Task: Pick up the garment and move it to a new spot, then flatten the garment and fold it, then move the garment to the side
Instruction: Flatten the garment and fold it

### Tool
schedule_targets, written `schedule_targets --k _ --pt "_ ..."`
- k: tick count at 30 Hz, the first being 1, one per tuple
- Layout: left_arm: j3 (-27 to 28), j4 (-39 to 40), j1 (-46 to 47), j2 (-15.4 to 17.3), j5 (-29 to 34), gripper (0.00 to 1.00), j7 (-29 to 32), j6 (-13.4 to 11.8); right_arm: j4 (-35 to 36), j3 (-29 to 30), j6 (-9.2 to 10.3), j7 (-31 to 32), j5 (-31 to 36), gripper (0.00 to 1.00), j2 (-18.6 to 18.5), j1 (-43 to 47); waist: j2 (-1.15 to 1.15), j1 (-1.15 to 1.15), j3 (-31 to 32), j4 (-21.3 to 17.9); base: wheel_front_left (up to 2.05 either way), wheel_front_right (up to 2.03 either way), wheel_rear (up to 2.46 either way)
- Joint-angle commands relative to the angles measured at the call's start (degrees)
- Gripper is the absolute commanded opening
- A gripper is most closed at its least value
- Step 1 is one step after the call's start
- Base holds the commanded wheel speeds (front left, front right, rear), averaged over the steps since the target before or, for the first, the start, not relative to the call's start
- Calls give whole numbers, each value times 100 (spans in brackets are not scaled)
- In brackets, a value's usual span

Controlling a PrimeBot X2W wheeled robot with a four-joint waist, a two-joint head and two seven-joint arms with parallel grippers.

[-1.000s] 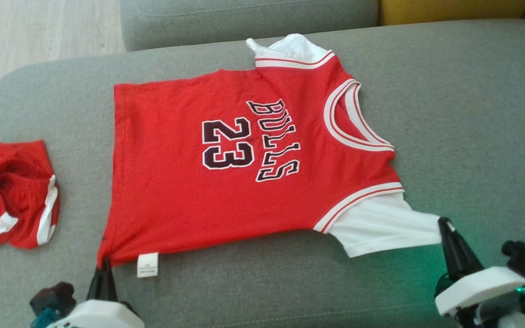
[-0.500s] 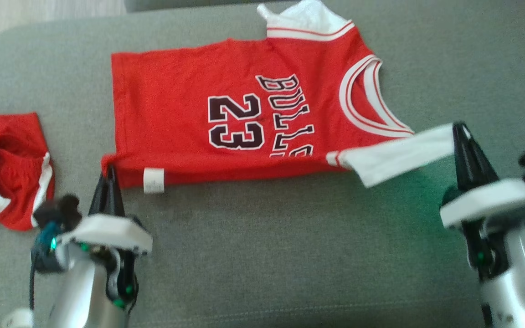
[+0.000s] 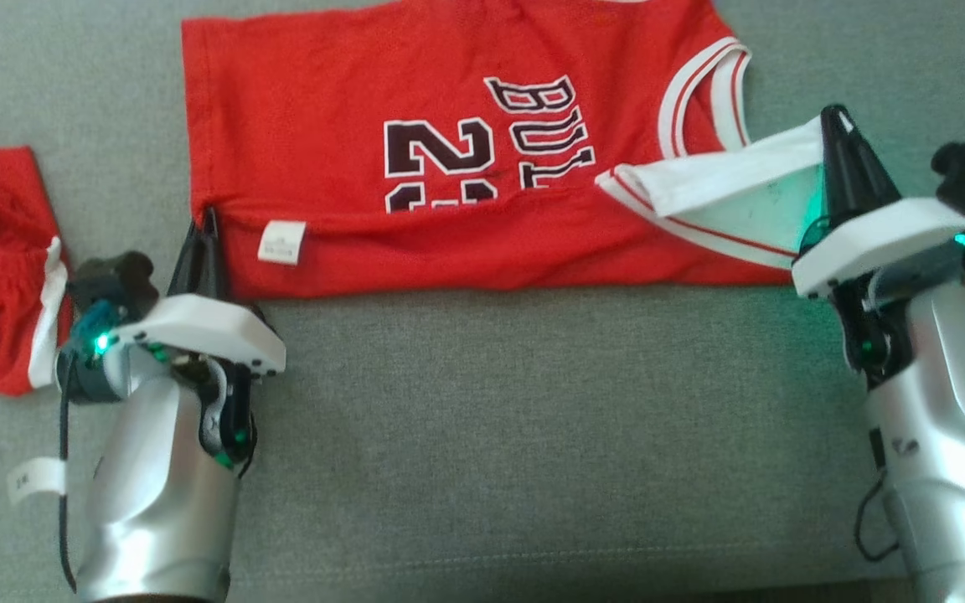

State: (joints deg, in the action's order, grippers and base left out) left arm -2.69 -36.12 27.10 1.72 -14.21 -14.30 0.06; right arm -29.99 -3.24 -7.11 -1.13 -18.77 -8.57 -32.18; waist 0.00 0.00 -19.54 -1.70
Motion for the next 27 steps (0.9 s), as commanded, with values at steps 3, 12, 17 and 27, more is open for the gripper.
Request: schedule_targets --k 3,12,17,27 --pt "248 92 260 121 65 0 -70 10 -133 -26 -37 -200 138 0 33 -353 0 0 -164 29 0 0 0" --pt "188 92 280 117 -1 100 -70 17 -809 -45 -37 -846 198 100 186 -784 0 0 -308 46 0 0 0" --pt "90 375 -20 117 -76 100 -70 -64 -801 -134 -37 -1219 200 100 159 -684 0 0 -263 20 0 0 0" --pt "-324 1061 -955 116 -318 100 -70 -302 -511 -463 -37 -1296 -214 100 81 385 0 0 -36 14 0 0 0"
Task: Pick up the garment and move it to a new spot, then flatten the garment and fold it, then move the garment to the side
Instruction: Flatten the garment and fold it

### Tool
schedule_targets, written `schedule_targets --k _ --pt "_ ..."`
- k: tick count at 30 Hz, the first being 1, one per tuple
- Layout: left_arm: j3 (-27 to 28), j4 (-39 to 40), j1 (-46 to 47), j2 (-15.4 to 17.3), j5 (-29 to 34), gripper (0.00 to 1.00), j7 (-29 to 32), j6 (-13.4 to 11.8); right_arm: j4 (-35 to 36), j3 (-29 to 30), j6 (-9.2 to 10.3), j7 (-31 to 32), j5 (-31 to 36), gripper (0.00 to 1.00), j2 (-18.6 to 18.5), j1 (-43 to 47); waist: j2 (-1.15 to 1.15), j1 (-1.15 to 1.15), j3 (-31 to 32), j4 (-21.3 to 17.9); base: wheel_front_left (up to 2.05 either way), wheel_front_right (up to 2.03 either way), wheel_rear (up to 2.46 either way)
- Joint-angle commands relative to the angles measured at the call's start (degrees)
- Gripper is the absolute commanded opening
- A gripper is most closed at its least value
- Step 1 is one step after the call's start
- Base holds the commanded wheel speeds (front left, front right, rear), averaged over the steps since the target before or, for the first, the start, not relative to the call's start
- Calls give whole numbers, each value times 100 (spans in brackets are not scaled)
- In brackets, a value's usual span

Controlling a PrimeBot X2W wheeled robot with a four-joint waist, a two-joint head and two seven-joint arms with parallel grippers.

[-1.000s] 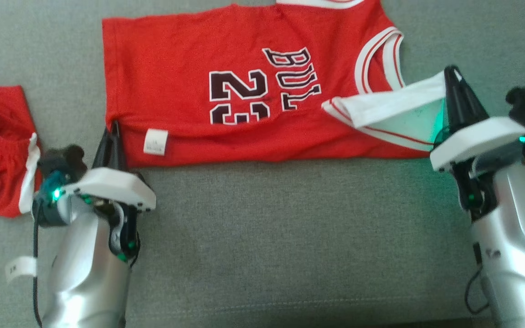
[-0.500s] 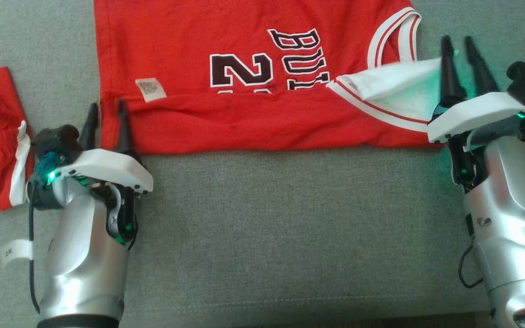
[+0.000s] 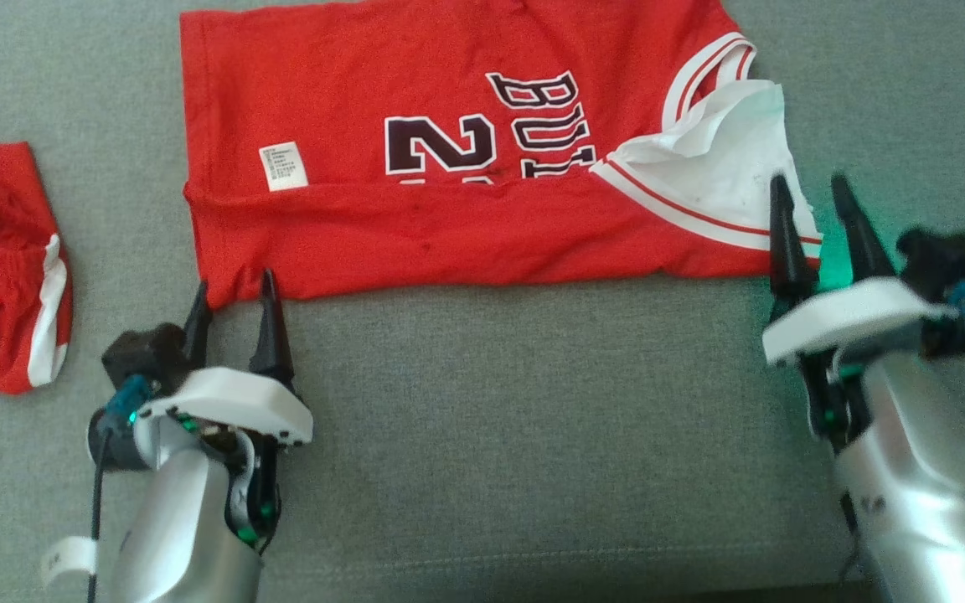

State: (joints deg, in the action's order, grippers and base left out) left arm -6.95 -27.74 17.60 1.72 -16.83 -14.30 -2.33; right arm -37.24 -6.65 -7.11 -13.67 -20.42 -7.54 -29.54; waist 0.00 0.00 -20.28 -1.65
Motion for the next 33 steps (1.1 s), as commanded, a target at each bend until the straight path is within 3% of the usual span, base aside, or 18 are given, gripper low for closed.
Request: schedule_targets --k 1,13,14,15,16,17,25,33 --pt "103 223 -5 116 -57 100 -70 -62 214 -121 -37 -42 -50 100 -22 122 0 0 39 9 0 0 0" --pt "-92 295 -274 116 -76 100 -70 -149 172 -127 -37 188 156 100 75 716 0 0 108 22 0 0 0" --pt "-101 288 -277 116 -85 100 -70 -124 121 -139 -37 242 181 96 97 699 0 0 99 24 0 0 0" --pt "-101 276 -278 116 -111 100 -70 -101 67 -171 -37 306 214 67 115 679 0 0 88 27 0 0 0" --pt "-106 248 -274 116 -108 100 -70 -80 7 -227 -37 381 253 13 125 657 0 0 77 30 0 0 0" --pt "-106 208 -273 116 -136 100 -70 -53 -37 -271 -37 423 258 0 139 635 0 0 73 32 0 0 0" --pt "7 -248 -171 116 -368 100 -70 42 -74 -441 -37 363 174 0 152 450 0 0 50 -31 0 0 0" --pt "182 -848 103 116 -526 100 -70 -33 79 -589 -37 320 95 0 160 357 0 0 -16 -128 0 0 0"
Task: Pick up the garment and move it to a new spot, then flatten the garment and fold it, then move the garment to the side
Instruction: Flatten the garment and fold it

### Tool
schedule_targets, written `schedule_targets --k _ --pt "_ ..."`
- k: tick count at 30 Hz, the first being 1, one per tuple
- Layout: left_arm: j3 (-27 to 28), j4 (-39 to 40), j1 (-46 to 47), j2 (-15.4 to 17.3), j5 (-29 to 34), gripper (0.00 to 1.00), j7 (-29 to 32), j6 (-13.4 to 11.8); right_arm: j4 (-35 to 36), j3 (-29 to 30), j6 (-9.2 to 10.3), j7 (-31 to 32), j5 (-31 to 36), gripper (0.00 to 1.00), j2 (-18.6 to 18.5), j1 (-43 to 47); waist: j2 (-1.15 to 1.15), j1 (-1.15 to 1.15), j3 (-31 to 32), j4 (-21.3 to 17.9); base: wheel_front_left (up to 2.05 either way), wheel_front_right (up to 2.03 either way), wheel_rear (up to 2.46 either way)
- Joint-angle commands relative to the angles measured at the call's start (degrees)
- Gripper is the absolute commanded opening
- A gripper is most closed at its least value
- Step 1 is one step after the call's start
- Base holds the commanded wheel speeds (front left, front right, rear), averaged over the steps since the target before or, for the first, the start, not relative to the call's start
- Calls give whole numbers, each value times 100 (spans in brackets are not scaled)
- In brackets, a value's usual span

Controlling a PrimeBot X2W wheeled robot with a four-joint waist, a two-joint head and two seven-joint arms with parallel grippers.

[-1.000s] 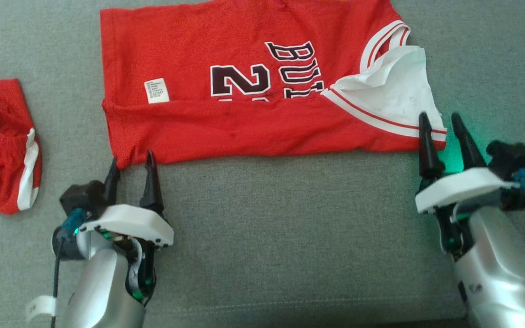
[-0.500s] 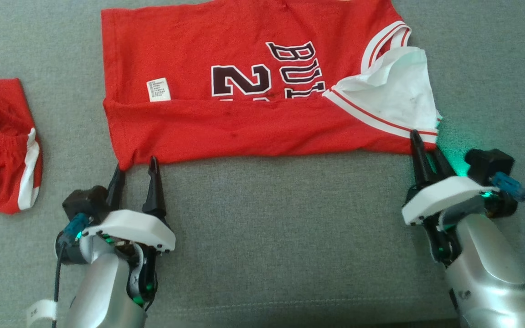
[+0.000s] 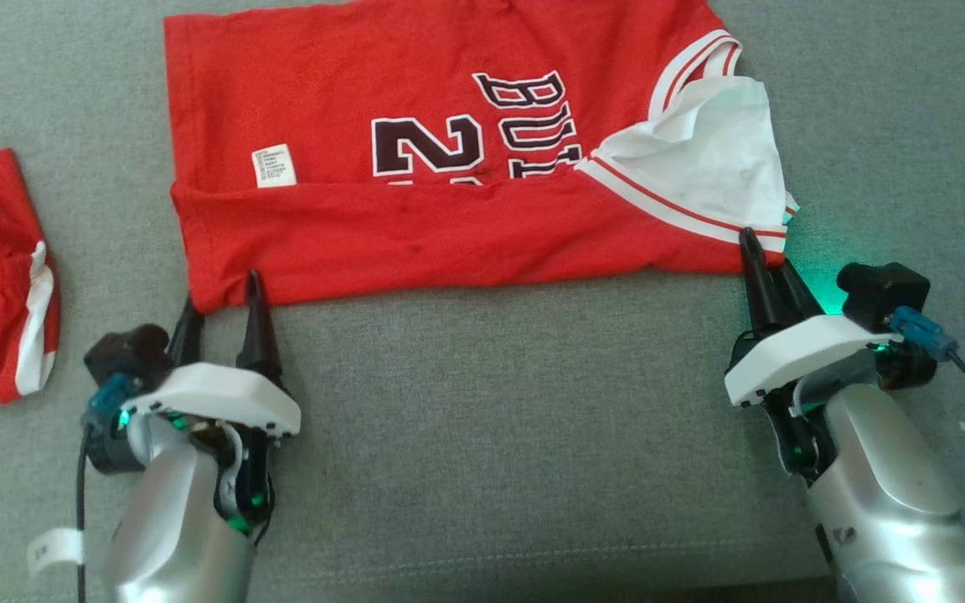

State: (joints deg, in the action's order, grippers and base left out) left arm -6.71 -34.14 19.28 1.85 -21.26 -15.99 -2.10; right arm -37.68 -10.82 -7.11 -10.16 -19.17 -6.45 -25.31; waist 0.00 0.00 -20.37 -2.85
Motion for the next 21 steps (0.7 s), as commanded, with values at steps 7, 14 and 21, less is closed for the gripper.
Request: schedule_targets --k 7,14,21 --pt "-35 -1074 249 103 -224 0 113 239 248 -223 -37 -17 -88 0 38 -122 0 0 -24 -51 0 0 0" --pt "-116 -1227 428 103 -356 0 103 422 385 -129 -37 -141 -301 0 28 -140 0 0 177 -26 0 0 0" --pt "48 -931 163 112 -219 0 101 479 462 -14 -37 -114 -430 0 -129 -11 0 0 666 -36 0 0 0"
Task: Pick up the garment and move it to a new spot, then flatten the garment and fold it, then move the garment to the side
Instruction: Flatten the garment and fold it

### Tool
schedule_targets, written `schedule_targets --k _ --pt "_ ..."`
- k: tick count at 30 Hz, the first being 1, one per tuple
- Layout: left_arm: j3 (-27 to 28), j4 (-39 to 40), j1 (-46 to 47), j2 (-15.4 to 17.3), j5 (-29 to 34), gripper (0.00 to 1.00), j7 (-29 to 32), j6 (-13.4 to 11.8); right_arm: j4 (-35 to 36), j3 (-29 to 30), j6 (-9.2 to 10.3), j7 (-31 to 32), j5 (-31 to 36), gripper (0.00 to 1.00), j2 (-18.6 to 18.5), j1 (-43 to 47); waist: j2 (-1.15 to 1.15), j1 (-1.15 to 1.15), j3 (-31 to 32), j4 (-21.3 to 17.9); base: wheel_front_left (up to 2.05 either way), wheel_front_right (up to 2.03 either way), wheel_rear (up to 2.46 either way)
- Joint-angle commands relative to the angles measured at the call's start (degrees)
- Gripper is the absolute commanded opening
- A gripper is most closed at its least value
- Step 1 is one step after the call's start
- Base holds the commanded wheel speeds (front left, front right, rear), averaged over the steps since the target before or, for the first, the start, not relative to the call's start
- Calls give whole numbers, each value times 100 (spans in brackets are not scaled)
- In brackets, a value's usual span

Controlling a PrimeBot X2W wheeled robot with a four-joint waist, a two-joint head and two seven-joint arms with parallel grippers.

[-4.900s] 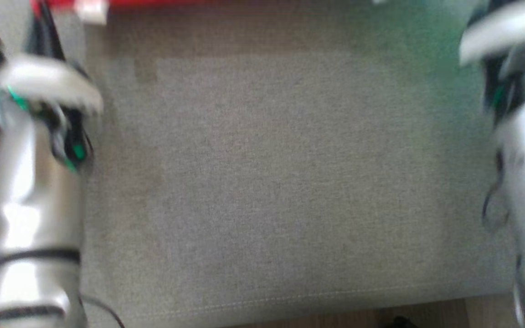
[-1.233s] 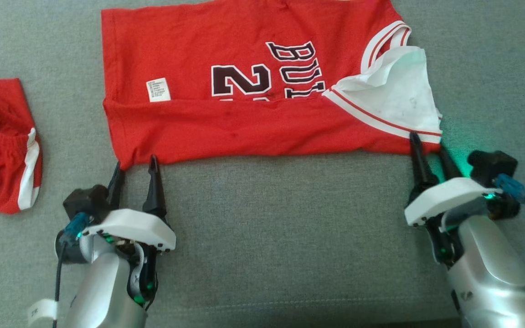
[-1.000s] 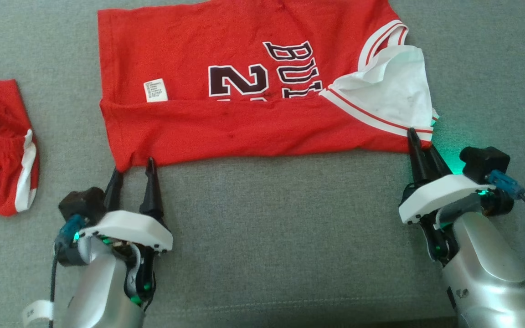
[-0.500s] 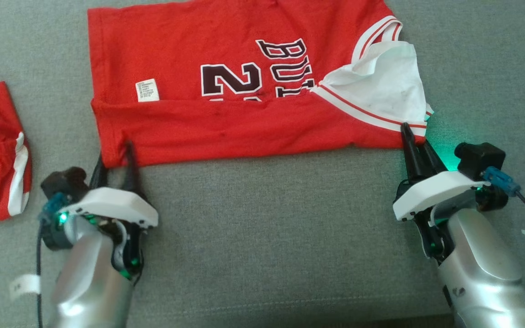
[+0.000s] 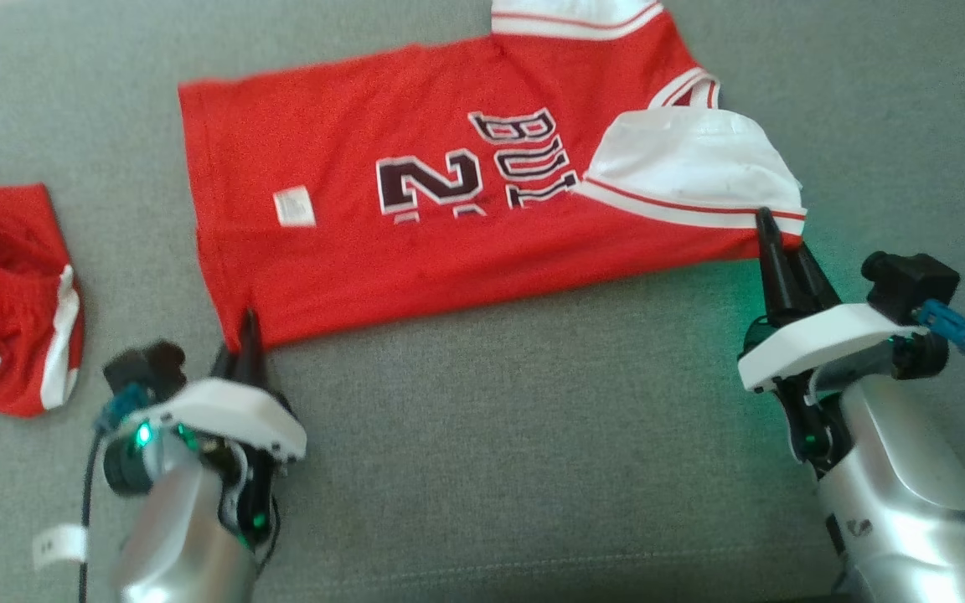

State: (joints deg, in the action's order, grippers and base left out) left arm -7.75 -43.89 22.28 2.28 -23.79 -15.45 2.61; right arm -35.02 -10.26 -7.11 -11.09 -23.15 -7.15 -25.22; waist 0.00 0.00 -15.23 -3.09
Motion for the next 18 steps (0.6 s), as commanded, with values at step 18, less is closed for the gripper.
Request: schedule_targets --k 18 --pt "411 91 -1132 63 246 0 46 -334 915 -133 -37 567 -248 0 -42 1549 0 0 951 -13 0 0 0"
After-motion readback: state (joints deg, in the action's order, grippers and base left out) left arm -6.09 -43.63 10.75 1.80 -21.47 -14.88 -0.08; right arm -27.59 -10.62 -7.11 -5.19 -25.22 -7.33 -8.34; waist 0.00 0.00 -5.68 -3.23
